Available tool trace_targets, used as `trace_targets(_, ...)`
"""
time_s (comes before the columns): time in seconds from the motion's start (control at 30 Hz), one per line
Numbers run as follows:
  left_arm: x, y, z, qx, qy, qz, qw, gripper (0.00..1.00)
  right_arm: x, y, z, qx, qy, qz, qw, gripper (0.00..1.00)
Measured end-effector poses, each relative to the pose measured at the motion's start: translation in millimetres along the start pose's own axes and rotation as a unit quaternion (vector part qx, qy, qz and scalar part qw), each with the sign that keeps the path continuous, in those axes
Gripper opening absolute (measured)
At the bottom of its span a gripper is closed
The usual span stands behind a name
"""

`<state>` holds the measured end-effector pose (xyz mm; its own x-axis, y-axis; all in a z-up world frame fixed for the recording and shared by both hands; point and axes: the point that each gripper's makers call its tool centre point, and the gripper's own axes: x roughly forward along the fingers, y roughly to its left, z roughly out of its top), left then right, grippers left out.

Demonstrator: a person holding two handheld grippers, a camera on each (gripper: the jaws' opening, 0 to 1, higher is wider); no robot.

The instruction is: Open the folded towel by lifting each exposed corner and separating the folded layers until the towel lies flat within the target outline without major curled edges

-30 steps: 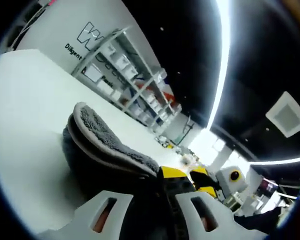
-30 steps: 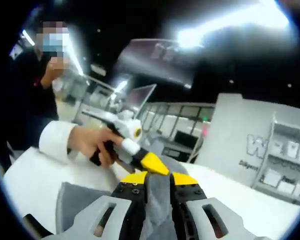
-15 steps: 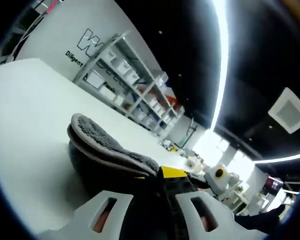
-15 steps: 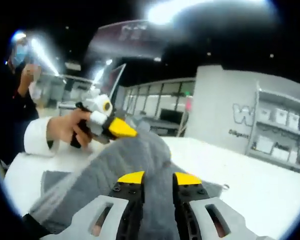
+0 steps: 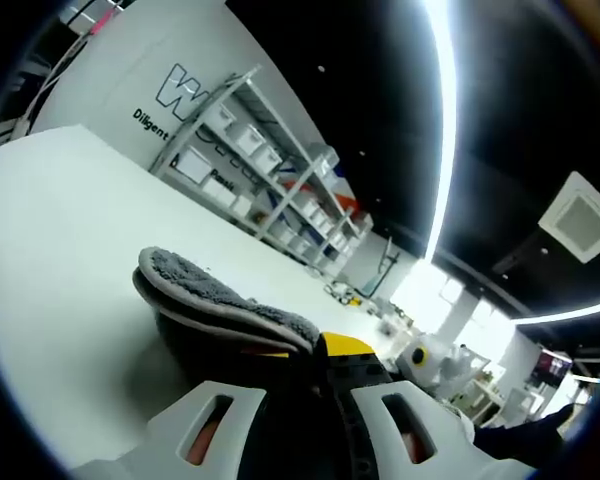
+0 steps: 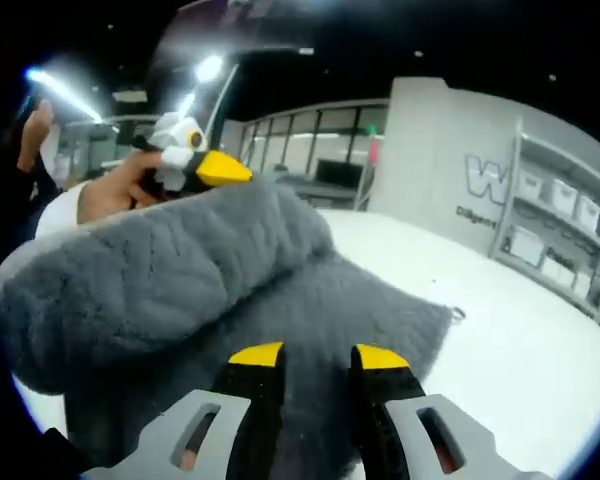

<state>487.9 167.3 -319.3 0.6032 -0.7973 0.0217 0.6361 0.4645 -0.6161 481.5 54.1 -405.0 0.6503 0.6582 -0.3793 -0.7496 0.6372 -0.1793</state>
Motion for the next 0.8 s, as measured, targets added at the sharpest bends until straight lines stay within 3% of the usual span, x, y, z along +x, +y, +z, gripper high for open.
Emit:
trace_targets(0.03,-1,2.6,0.6,0.0,0.0,0.001,1.0,0.08,0,-3,-6.6,0.002,0.016,-0.006,0.9999,0.22)
trace_targets(0.27,-8,27.7,3.0,-0.005,0.005,0.023,0.9997,0.09,-2,-4,-6.7,0.031,0.005,0.002,0.9995,0.25)
trace_targets(0.53,-16,15.6,-6.1,0.005,-0.005,0.04,0.9992,0.09,-2,-7,-8.5,0.052,0.005,0.006,0.9986,0.26)
trace_targets(0.8,-24,41.1,3.9,0.024,0.005,0.071,0.9972,0.09,0,-10,-8.5,0.061,0.007,0.009,0.9981,0.26)
